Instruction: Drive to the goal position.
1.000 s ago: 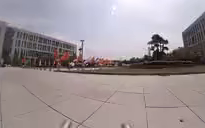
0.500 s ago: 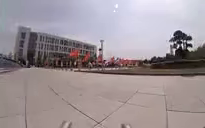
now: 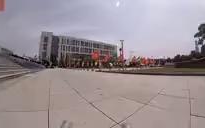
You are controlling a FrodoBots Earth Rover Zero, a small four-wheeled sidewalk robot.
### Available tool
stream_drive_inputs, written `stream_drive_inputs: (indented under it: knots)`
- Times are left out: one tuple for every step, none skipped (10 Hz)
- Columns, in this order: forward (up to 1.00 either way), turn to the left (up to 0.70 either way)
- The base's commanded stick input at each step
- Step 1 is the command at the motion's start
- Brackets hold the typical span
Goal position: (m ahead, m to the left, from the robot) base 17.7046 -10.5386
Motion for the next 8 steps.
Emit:
stream_drive_inputs:
  knots:
    - [0.0, 1.0]
    - [0.0, 0.48]
    - [0.0, 0.0]
    - [0.0, 0.0]
    - [0.0, 0.0]
    - [0.0, 0.0]
    - [0.0, 0.0]
    - [0.0, 0.0]
